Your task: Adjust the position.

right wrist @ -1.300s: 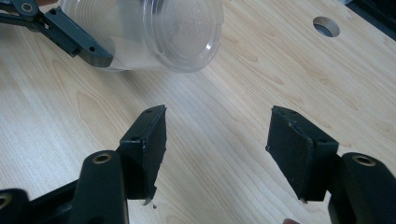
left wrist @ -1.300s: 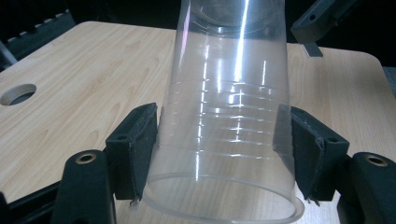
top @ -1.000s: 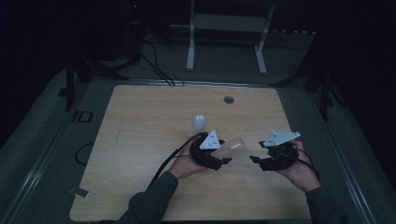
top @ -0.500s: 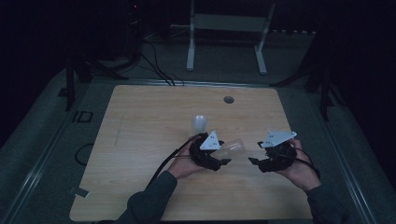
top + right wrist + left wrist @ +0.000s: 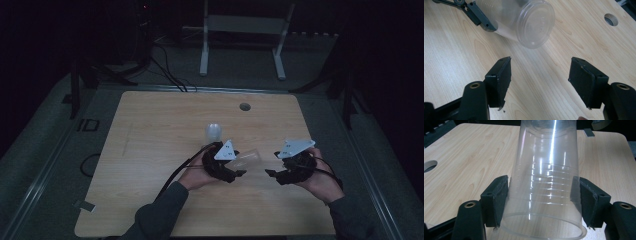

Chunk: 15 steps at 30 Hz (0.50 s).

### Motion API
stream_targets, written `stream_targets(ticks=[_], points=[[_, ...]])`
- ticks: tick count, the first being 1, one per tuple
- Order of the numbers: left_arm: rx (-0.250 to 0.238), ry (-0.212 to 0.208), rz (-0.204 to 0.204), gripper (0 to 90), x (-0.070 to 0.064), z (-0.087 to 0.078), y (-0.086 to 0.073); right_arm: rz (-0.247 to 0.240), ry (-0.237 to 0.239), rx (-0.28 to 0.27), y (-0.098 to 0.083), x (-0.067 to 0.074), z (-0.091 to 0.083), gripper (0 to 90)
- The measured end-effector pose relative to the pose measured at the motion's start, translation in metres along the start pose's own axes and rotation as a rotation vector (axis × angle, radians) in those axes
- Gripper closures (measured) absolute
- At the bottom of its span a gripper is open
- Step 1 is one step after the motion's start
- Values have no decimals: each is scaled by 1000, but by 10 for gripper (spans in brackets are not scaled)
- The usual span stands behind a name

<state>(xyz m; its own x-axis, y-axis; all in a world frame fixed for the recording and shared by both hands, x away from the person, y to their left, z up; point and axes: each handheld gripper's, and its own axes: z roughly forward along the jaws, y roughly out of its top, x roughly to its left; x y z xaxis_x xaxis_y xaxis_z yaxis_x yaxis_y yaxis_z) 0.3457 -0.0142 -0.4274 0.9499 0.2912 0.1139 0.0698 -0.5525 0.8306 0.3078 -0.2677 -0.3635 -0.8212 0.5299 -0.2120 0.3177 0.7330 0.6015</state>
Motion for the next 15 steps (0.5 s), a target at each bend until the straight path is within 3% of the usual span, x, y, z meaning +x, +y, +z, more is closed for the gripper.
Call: stream_targets(ticks=[15], points=[[28, -5, 34, 315, -2, 0, 2, -41, 22, 33, 6, 1, -1, 343]])
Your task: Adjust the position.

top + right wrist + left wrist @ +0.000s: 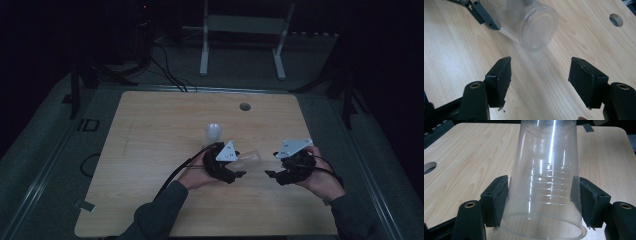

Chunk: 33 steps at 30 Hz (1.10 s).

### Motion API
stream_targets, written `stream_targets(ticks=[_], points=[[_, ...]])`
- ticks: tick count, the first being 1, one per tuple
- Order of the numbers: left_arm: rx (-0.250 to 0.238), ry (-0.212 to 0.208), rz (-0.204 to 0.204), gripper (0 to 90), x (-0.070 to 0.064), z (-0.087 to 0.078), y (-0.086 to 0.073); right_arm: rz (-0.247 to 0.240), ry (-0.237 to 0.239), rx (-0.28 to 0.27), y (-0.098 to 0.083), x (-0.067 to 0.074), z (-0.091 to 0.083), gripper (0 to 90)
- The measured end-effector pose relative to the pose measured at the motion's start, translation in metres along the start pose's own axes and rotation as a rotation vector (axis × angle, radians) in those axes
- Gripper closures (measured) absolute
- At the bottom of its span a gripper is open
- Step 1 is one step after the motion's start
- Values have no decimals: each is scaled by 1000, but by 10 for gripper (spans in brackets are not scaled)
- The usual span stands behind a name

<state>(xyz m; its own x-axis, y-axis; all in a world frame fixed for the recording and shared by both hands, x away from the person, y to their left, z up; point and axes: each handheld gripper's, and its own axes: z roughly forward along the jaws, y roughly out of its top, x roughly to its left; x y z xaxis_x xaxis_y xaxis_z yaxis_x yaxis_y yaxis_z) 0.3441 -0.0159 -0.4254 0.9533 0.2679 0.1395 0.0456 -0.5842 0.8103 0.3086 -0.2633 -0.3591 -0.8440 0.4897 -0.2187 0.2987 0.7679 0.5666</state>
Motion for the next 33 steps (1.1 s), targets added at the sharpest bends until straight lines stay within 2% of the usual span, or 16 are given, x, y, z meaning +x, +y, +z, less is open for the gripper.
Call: stream_targets(ticks=[14, 21, 27, 33], points=[[56, -58, 47, 315, -4, 4, 3, -39, 28, 38, 1, -1, 3, 348], [72, -60, 65, 315, -5, 6, 5, -45, 39, 49, 1, 0, 3, 348], [83, -55, 79, 315, -6, 5, 4, -65, 54, 58, 2, 1, 3, 347], [96, -67, 97, 315, -8, 7, 5, -88, 74, 73, 4, 4, 5, 342]])
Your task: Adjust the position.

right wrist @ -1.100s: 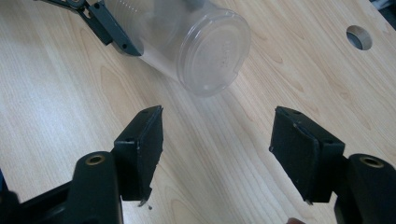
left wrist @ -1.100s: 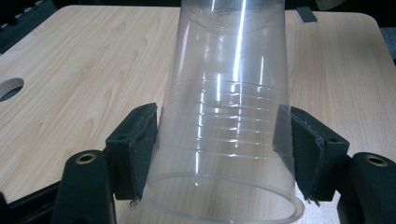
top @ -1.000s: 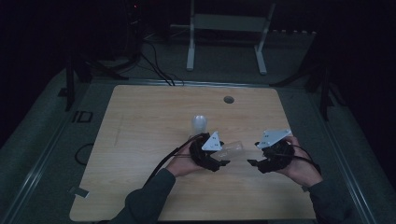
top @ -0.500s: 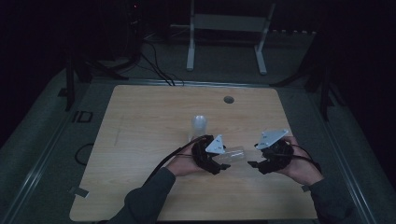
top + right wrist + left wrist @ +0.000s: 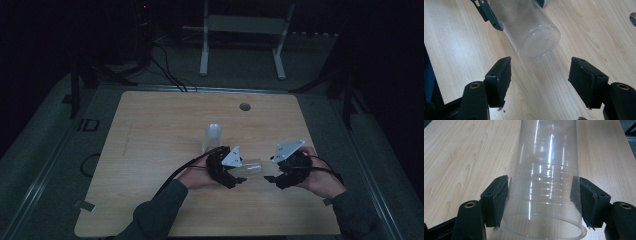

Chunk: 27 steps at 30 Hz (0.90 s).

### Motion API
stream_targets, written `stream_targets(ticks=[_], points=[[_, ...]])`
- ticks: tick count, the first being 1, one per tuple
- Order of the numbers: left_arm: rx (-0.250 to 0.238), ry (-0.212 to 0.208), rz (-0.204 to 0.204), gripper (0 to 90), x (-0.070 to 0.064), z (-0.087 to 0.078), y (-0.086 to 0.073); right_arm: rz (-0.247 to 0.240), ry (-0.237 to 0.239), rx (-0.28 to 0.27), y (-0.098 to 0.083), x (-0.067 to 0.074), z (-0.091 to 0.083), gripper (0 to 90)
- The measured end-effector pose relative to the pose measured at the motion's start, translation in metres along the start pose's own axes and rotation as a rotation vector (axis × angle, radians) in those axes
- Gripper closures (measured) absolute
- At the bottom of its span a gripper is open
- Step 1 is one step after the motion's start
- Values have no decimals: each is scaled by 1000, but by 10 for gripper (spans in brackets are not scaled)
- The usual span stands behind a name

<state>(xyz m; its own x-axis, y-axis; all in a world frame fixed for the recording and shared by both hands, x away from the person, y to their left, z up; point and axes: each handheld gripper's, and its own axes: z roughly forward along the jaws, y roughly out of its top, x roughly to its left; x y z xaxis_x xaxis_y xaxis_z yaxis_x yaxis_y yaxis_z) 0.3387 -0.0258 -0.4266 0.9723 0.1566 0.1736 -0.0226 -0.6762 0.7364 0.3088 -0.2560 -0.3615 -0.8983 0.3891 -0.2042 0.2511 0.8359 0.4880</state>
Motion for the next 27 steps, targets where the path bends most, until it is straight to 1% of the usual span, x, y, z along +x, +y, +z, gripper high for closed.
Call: stream_targets(ticks=[5, 12, 16, 20, 27], points=[[14, -5, 11, 316, -2, 1, 0, -12, 9, 12, 2, 1, 1, 331], [37, -25, 36, 316, -5, 2, 5, -33, 21, 30, 5, 2, 3, 331], [60, -38, 61, 315, -6, 2, 7, -47, 29, 41, 6, 3, 3, 328], [70, -40, 75, 316, -8, 2, 8, -58, 36, 51, 7, 5, 5, 327], [82, -43, 86, 316, -11, 5, 8, -72, 54, 62, 10, 7, 11, 326]])
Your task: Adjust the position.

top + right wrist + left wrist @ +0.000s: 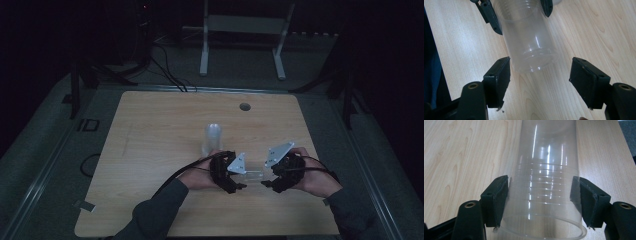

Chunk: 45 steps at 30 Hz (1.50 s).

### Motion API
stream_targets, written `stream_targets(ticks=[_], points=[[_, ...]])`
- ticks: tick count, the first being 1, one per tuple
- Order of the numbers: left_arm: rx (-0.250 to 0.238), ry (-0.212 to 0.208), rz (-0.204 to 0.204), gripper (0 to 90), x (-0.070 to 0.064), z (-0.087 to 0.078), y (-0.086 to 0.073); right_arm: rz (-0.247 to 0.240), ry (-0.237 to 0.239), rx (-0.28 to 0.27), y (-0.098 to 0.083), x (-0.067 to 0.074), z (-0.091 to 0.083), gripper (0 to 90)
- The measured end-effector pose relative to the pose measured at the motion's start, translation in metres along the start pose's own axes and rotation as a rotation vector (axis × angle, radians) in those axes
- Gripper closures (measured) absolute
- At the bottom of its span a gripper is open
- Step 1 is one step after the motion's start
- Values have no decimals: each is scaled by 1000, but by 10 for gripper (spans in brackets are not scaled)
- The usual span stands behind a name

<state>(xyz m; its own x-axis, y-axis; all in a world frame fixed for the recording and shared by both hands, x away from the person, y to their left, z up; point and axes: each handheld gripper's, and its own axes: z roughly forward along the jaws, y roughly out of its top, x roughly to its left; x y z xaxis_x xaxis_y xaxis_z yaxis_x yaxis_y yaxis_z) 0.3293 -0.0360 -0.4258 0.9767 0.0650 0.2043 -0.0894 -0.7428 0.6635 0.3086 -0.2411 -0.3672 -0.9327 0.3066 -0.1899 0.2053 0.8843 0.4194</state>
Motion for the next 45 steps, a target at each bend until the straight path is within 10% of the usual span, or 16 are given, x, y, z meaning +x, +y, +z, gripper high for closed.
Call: stream_targets(ticks=[45], points=[[-23, 12, 56, 286, -13, 0, 9, -32, 78, 57, 2, 10, 28, 414]])
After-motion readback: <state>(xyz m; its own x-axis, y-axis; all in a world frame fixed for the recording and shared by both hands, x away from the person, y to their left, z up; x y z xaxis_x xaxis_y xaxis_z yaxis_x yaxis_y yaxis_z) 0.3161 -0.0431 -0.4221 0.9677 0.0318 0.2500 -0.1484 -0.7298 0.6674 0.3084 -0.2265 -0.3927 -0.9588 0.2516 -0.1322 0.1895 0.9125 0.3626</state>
